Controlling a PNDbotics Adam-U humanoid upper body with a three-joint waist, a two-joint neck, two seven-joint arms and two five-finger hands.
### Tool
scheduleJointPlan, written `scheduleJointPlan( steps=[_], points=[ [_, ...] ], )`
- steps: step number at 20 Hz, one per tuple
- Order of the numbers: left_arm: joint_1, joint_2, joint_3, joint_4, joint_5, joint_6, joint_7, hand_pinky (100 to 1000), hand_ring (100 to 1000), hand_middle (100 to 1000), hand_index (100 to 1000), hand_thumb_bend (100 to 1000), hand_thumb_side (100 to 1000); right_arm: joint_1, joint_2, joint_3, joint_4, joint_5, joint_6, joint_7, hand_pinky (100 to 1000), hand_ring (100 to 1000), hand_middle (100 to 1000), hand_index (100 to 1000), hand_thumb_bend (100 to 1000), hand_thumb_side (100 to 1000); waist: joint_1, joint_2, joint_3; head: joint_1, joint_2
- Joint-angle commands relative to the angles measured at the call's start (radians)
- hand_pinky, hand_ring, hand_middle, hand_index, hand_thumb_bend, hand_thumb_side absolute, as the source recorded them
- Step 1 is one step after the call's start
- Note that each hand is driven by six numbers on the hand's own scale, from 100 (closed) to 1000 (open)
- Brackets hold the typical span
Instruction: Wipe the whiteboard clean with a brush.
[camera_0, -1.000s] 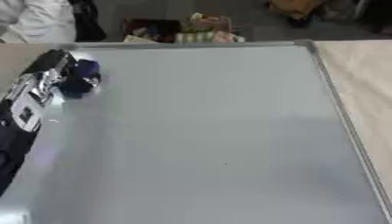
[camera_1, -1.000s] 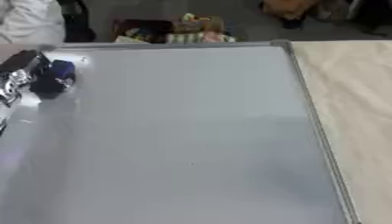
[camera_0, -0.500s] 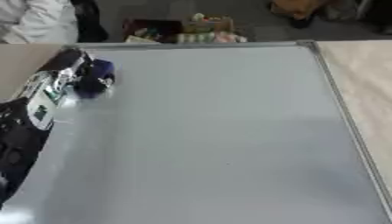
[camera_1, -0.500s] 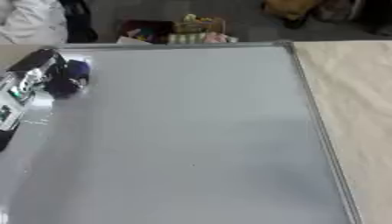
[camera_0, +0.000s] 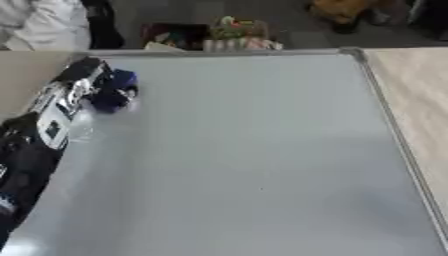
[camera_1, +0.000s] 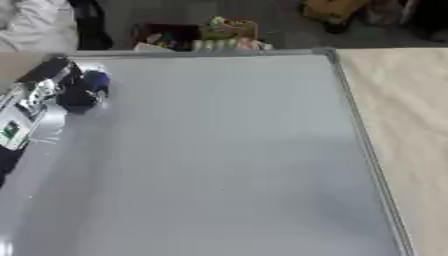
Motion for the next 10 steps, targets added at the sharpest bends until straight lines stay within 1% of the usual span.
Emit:
scheduleJointPlan(
  steps=[1,10],
  points=[
    [0.0,0.008,-0.002,0.003,-0.004,0.012,0.007,406,474,342,611,100,417,-0.007,-0.018,-0.01,-0.011,-0.008,-0.001,-0.003,835,794,681,845,100,1000,-0.006,-0.021,0.001,-0.004,-0.012],
    [0.032,0.06,0.04,0.037,-0.018,0.055,0.063,407,473,340,607,100,410,-0.004,-0.022,-0.015,-0.011,-0.006,-0.003,-0.01,835,793,681,845,100,1000,-0.012,-0.025,0.012,-0.017,-0.013]
  ],
)
